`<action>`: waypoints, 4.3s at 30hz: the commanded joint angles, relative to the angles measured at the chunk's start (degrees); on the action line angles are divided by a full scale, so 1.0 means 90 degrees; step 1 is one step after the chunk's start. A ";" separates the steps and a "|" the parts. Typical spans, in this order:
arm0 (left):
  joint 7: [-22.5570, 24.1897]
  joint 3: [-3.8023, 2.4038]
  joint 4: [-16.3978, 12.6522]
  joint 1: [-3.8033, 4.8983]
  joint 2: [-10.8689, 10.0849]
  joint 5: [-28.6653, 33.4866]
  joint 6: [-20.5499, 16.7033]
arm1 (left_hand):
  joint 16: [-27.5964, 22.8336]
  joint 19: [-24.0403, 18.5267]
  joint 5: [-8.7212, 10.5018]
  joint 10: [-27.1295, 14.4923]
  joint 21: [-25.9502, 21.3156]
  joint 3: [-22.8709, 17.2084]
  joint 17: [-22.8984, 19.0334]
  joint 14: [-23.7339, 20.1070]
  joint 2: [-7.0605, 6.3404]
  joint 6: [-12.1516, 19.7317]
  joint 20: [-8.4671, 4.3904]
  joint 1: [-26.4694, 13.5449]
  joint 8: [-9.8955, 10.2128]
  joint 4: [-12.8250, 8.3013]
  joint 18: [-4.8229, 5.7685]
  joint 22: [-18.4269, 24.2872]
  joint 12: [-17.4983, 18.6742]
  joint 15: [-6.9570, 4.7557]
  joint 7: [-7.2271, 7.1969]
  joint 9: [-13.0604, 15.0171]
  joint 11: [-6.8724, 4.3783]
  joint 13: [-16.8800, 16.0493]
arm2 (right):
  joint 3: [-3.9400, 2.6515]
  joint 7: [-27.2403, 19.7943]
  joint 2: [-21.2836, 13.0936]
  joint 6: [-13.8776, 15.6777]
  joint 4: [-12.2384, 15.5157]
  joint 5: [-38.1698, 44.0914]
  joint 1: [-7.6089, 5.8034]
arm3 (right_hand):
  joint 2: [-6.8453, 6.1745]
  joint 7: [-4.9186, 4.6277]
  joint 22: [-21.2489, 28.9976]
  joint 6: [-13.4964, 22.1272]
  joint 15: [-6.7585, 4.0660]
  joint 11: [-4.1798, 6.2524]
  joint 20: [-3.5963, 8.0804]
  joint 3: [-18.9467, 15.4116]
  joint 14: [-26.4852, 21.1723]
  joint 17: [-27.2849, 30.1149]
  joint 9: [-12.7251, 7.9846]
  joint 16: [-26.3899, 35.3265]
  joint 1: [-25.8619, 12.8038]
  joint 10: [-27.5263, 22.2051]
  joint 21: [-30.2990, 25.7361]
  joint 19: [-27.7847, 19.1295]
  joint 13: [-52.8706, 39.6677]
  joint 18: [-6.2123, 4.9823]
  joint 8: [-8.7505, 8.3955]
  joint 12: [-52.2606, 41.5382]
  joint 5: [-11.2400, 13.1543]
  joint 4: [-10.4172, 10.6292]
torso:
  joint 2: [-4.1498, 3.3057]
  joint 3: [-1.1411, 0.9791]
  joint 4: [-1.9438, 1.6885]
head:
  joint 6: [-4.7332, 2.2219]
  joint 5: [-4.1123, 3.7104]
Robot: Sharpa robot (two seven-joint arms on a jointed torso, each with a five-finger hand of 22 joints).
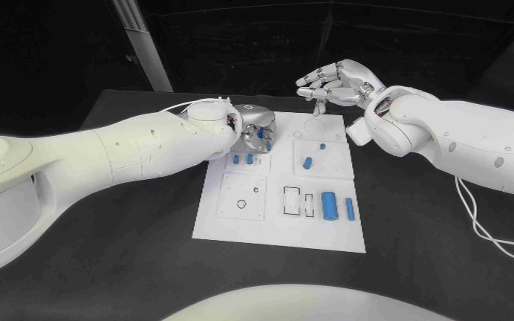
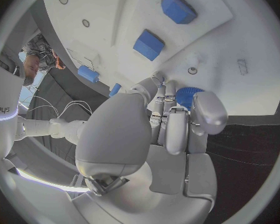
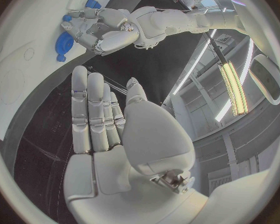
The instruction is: Assemble the parts on the task board
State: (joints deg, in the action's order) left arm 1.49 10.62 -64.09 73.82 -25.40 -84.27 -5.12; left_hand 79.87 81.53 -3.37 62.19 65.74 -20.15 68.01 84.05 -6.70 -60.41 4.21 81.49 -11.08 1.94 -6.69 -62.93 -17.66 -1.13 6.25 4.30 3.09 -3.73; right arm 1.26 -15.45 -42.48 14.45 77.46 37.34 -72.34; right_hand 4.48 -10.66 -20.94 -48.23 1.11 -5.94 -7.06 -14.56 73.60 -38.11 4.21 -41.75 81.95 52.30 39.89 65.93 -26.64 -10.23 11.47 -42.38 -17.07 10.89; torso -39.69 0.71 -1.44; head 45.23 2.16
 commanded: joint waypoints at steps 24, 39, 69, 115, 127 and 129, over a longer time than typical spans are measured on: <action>-0.0015 0.0009 -0.0040 -0.0012 0.0030 -0.0037 0.0199 | 0.0037 0.0014 0.0023 0.0230 0.0004 -0.0371 -0.0078 0.0192 -0.0085 -0.0042 0.0051 -0.0169 0.0328 -0.0116 0.0082 -0.0034 0.0417 -0.0004 0.0060 -0.0010 0.0049 -0.0032 | -0.0004 -0.0050 0.0012 -0.0056 0.0001 -0.0023 -0.0011 | 0.0083 -0.0006 0.0011 0.0053 0.0021 0.0000 -0.0004 0.0014 -0.0042 0.0012 0.0005 0.0027 0.0000 -0.0040 -0.0024 -0.0056 0.0018 -0.0026 0.0044 -0.0023 -0.0038 0.0037 | 0.0000 0.0001 0.0000 | 0.0006 -0.0015; -0.0030 0.0007 -0.0030 -0.0012 -0.0010 -0.0037 -0.0045 | 0.0081 0.0025 0.0027 0.0592 0.0068 -0.0811 -0.0043 0.0202 0.0133 -0.0376 0.0008 -0.0007 0.0285 -0.0381 0.0100 -0.0144 0.0451 -0.0050 0.0056 0.0028 -0.0008 -0.0067 | -0.0004 -0.0055 0.0020 -0.0054 -0.0004 -0.0023 -0.0011 | 0.0098 -0.0006 0.0012 0.0054 0.0021 0.0000 -0.0004 0.0019 -0.0043 0.0014 0.0005 0.0026 0.0002 -0.0040 -0.0026 -0.0057 0.0026 -0.0026 0.0050 -0.0026 -0.0040 0.0042 | 0.0007 0.0002 -0.0004 | 0.0007 -0.0035; -0.0070 -0.0484 -0.0864 0.0049 -0.1044 0.0654 -0.0176 | 0.0077 0.0051 0.0031 0.0668 0.0148 -0.0909 -0.0080 0.0196 0.0086 -0.0439 0.0011 -0.0091 0.0316 -0.0471 0.0119 -0.0248 0.0525 -0.0039 0.0071 0.0027 0.0003 -0.0069 | -0.0004 -0.0062 -0.0025 -0.0047 -0.0004 -0.0023 -0.0010 | 0.0112 -0.0006 0.0012 0.0055 0.0020 0.0001 -0.0004 0.0025 -0.0043 0.0016 0.0006 0.0025 0.0003 -0.0039 -0.0027 -0.0057 0.0032 -0.0026 0.0054 -0.0029 -0.0044 0.0046 | -0.0005 0.0001 0.0006 | -0.0068 0.0017; -0.0319 -0.0450 -0.0583 0.0006 -0.0981 0.0714 0.0697 | 0.0037 0.0007 0.0035 0.0696 0.0059 -0.0890 -0.0183 0.0169 0.0044 -0.0449 0.0017 -0.0221 0.0350 -0.0456 0.0098 -0.0169 0.0584 -0.0034 0.0066 0.0021 0.0003 -0.0068 | -0.0004 -0.0056 0.0008 -0.0060 -0.0038 -0.0023 -0.0004 | 0.0126 -0.0006 0.0013 0.0059 0.0020 0.0001 -0.0005 0.0032 -0.0044 0.0019 0.0006 0.0024 0.0008 -0.0041 -0.0029 -0.0057 0.0046 -0.0027 0.0062 -0.0034 -0.0048 0.0052 | -0.0004 0.0002 0.0008 | -0.0008 0.0050; -0.0304 -0.0429 -0.0517 -0.0004 -0.0917 0.0714 0.0689 | 0.0034 0.0001 0.0037 0.0688 0.0055 -0.0885 -0.0188 0.0163 0.0024 -0.0435 0.0017 -0.0230 0.0367 -0.0472 0.0097 -0.0172 0.0605 -0.0034 0.0065 0.0016 0.0005 -0.0066 | -0.0004 -0.0056 0.0012 -0.0064 -0.0038 -0.0023 -0.0002 | 0.0126 -0.0006 0.0013 0.0059 0.0020 0.0001 -0.0005 0.0032 -0.0044 0.0019 0.0006 0.0024 0.0008 -0.0041 -0.0029 -0.0057 0.0046 -0.0027 0.0062 -0.0034 -0.0048 0.0052 | -0.0001 0.0001 0.0008 | -0.0004 0.0045; -0.0307 -0.0422 -0.0510 -0.0006 -0.0910 0.0714 0.0691 | 0.0034 -0.0001 0.0037 0.0684 0.0054 -0.0882 -0.0188 0.0161 0.0016 -0.0429 0.0017 -0.0234 0.0374 -0.0477 0.0096 -0.0171 0.0612 -0.0034 0.0066 0.0014 0.0006 -0.0065 | -0.0004 -0.0056 0.0012 -0.0065 -0.0038 -0.0023 -0.0001 | 0.0126 -0.0006 0.0013 0.0059 0.0020 0.0001 -0.0005 0.0032 -0.0044 0.0019 0.0006 0.0024 0.0008 -0.0041 -0.0029 -0.0057 0.0046 -0.0027 0.0062 -0.0034 -0.0048 0.0052 | 0.0000 0.0000 0.0007 | -0.0006 0.0046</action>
State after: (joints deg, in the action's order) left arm -0.88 6.70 -68.83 73.86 -33.62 -77.85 0.44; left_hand 80.33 81.72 -2.83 67.97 66.41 -28.06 66.36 84.05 -6.37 -64.08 4.41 79.92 -7.97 -2.29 -6.70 -64.52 -12.40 -1.12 6.83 4.43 3.17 -4.30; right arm 1.27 -15.48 -42.41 14.25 77.08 37.35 -72.26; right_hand 4.93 -10.66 -20.88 -48.23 1.12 -5.94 -7.06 -14.41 73.60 -38.03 4.21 -41.75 81.95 52.30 39.90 65.93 -26.29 -10.23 11.76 -42.37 -17.31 11.04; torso -39.70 0.73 -1.38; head 45.18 2.58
